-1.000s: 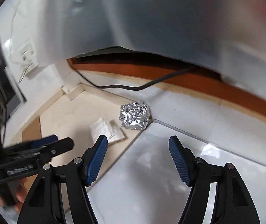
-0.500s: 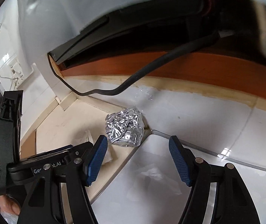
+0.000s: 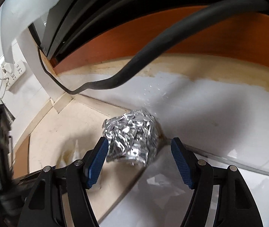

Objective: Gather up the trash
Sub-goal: 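Grasp the white tissue with the left tool while the right tool grasps the foil ball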

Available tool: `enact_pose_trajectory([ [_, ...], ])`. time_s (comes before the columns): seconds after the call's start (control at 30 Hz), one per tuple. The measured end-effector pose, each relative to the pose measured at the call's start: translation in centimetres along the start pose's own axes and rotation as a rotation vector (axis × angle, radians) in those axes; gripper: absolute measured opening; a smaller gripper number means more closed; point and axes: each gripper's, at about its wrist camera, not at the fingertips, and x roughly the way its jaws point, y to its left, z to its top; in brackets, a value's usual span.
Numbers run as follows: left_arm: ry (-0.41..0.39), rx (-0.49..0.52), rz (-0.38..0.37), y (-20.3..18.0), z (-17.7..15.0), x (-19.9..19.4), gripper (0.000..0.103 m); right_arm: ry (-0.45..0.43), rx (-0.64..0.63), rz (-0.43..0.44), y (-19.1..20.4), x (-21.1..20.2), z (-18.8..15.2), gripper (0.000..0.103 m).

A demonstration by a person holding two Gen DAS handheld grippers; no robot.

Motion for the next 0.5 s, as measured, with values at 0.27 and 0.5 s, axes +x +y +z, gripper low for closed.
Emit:
enact_pose_trajectory([
  [0.27, 0.002, -0.021, 0.026, 0.7, -0.1, -0.7, 0.044, 0.017, -0.042, -0.051, 2.1, 2.9, 0.7, 0.084],
  [0.5, 0.007, -0.028, 0.045, 0.9, -0.6, -1.5, 0.042, 0.107, -0.060, -0.054, 3.1, 4.7, 0.0, 0.045],
])
